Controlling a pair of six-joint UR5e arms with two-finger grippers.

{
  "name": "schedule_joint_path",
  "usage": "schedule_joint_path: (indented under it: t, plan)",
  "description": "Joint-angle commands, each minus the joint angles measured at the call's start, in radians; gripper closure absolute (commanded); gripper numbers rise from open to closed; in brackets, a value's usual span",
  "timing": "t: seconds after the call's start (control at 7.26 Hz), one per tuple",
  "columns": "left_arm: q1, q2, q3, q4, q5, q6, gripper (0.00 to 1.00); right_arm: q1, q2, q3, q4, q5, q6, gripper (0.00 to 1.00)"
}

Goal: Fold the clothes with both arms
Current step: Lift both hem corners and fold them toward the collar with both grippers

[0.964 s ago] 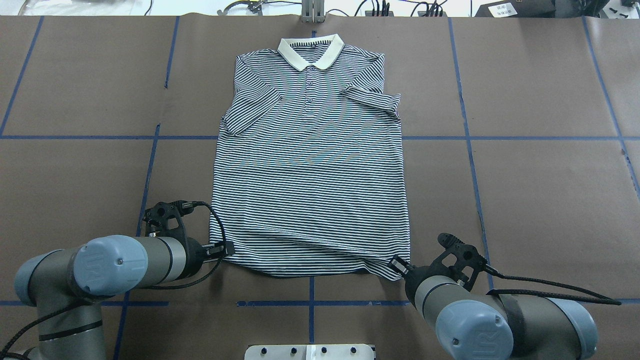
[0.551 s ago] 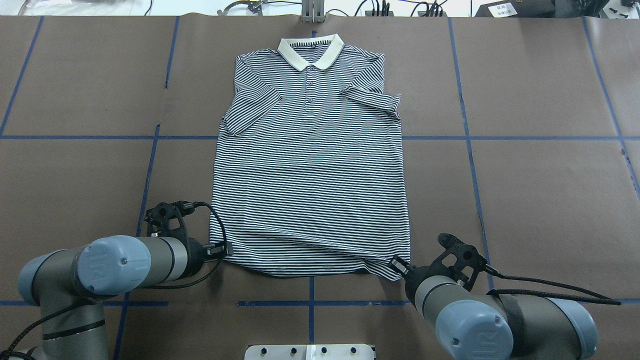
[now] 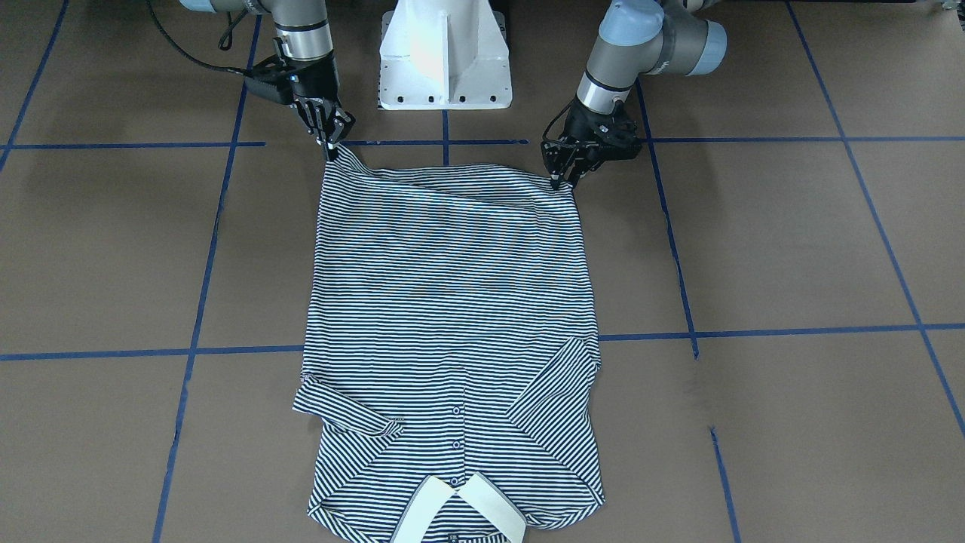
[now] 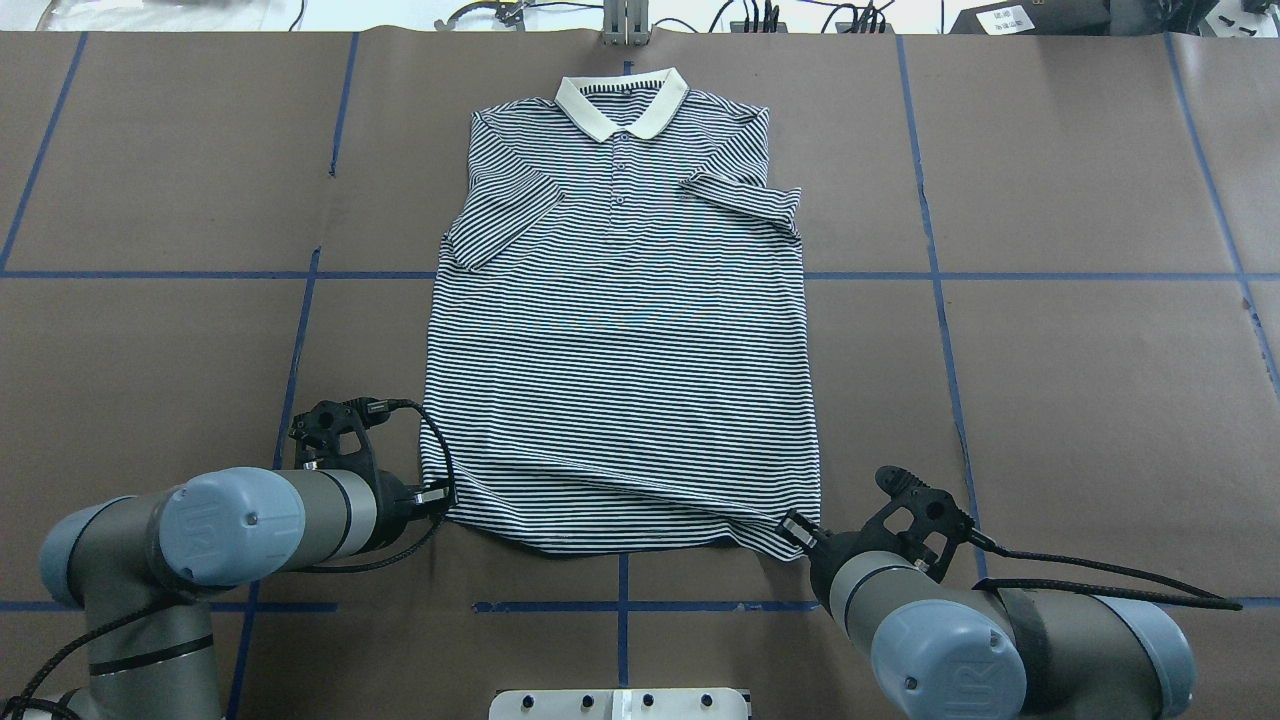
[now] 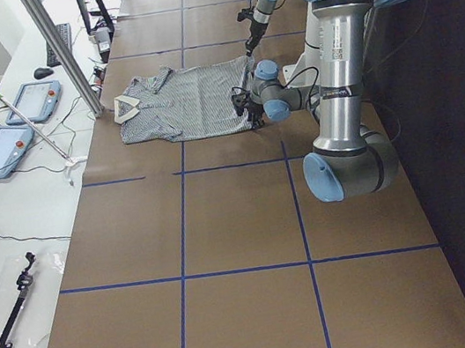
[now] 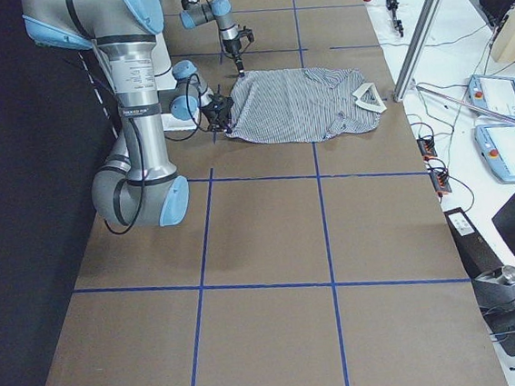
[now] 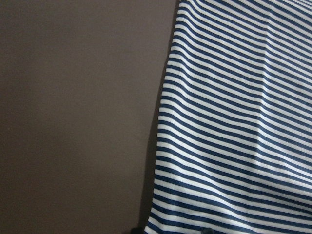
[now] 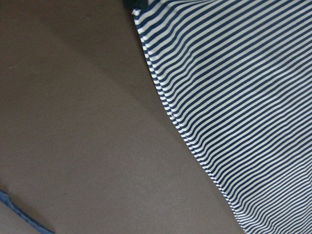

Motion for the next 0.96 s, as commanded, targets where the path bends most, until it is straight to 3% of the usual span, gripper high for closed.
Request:
schedule_joint_path:
  t: [0.0,0.28,0.41,0.69,0.83]
  plan:
    - [-0.011,-0.004,-0.050,0.014,-0.001,0.001,1.00,0.000,-0.003,0.002,0.000,0.000,0.000,1.00]
    - [-0.009,0.002,-0.235,0.210,-0.001,-0.012,1.00,0.000,-0.059,0.044,0.000,-0.009,0.003,1.00]
    - [0.003,0.000,-0.320,0.327,-0.004,-0.030,1.00,-0.030,-0.118,0.125,-0.002,-0.009,0.003,1.00]
    - [0.028,0.000,-0.383,0.383,-0.008,-0.072,1.00,-0.052,-0.187,0.248,-0.002,-0.008,0.003,1.00]
    - [0.028,-0.006,-0.385,0.391,-0.015,-0.072,1.00,-0.049,-0.189,0.258,-0.002,-0.011,0.002,1.00]
